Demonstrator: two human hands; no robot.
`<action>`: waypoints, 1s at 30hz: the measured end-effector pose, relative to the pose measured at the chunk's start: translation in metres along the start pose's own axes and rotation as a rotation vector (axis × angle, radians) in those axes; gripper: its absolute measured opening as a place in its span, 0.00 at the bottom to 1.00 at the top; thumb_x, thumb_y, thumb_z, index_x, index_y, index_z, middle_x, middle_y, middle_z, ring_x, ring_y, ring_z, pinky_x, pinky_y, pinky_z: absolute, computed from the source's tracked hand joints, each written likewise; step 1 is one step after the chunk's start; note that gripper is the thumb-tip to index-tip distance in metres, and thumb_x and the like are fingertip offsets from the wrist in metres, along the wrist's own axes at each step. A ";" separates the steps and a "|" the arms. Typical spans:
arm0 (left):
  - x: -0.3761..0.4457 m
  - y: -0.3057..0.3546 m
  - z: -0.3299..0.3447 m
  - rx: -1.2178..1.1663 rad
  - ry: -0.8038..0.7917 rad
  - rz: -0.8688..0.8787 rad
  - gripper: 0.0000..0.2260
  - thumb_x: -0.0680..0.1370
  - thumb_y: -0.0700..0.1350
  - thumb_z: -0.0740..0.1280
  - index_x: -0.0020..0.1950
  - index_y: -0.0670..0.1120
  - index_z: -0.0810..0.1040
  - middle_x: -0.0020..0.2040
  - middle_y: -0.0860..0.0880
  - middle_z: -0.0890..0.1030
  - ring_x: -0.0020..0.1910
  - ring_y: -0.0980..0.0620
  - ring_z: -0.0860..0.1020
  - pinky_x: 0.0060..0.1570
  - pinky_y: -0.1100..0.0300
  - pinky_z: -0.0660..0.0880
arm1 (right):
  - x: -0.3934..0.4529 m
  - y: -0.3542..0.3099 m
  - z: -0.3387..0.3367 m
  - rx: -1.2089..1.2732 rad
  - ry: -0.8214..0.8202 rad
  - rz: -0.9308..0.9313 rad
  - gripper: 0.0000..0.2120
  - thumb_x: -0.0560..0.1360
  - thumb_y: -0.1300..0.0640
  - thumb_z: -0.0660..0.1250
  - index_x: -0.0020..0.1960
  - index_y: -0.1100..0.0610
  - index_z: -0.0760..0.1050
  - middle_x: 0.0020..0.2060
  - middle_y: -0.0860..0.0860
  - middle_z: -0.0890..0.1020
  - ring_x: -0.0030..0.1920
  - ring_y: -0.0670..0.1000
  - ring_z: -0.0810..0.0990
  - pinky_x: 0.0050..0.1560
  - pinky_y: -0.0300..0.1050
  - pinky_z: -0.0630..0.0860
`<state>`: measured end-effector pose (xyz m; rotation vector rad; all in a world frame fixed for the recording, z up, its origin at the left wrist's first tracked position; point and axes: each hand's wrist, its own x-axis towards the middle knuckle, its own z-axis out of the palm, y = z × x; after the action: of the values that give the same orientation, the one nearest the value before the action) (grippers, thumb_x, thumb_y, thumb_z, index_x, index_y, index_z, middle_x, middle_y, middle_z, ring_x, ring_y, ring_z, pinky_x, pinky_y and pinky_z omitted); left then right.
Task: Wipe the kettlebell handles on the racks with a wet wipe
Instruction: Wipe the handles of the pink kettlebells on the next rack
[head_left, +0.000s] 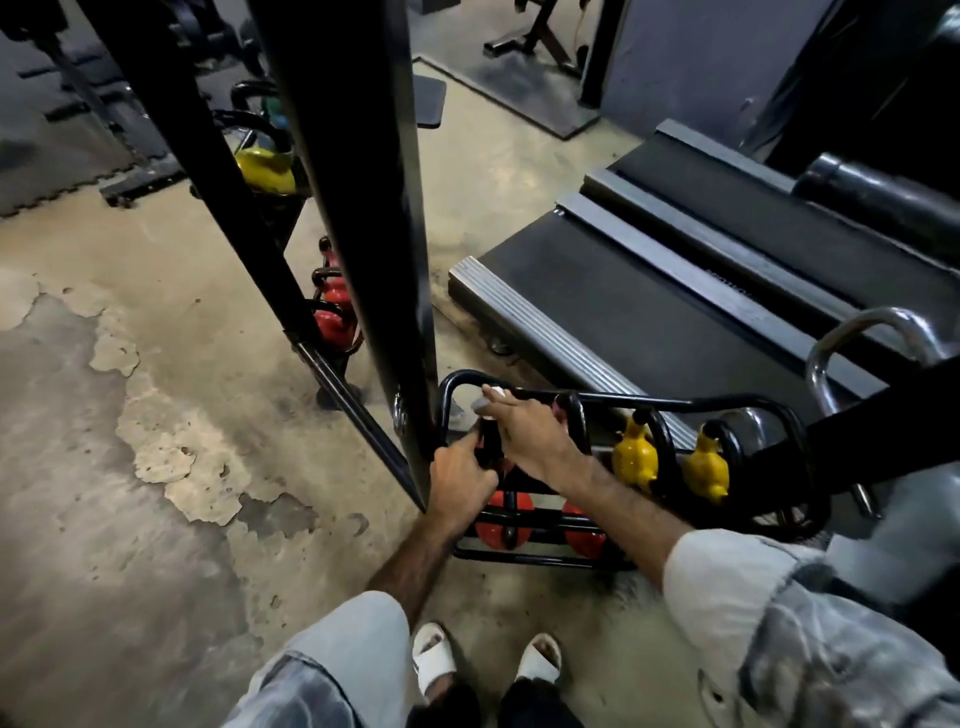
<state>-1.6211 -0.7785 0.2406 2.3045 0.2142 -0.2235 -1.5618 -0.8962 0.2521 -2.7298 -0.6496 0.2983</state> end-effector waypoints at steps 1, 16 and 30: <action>0.001 -0.001 0.000 -0.006 0.005 0.005 0.19 0.70 0.46 0.68 0.60 0.50 0.76 0.47 0.45 0.84 0.49 0.41 0.80 0.48 0.54 0.77 | -0.001 -0.002 0.001 0.076 0.065 0.077 0.18 0.78 0.62 0.61 0.66 0.52 0.75 0.68 0.52 0.75 0.64 0.53 0.77 0.61 0.52 0.74; 0.006 -0.005 -0.001 -0.076 -0.040 0.017 0.19 0.71 0.57 0.70 0.60 0.58 0.74 0.43 0.54 0.84 0.47 0.55 0.81 0.47 0.63 0.76 | 0.042 0.008 0.009 1.835 -0.077 1.043 0.18 0.79 0.47 0.63 0.44 0.63 0.73 0.39 0.57 0.76 0.38 0.58 0.76 0.46 0.55 0.74; 0.007 -0.005 -0.002 -0.034 -0.031 0.016 0.20 0.71 0.51 0.69 0.62 0.60 0.74 0.45 0.52 0.84 0.49 0.51 0.81 0.48 0.63 0.75 | 0.032 0.003 -0.004 1.331 0.064 0.938 0.10 0.80 0.63 0.57 0.39 0.59 0.69 0.23 0.52 0.75 0.24 0.48 0.74 0.24 0.38 0.71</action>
<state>-1.6153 -0.7731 0.2370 2.2663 0.1828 -0.2460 -1.5315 -0.8851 0.2507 -1.5025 0.7084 0.5608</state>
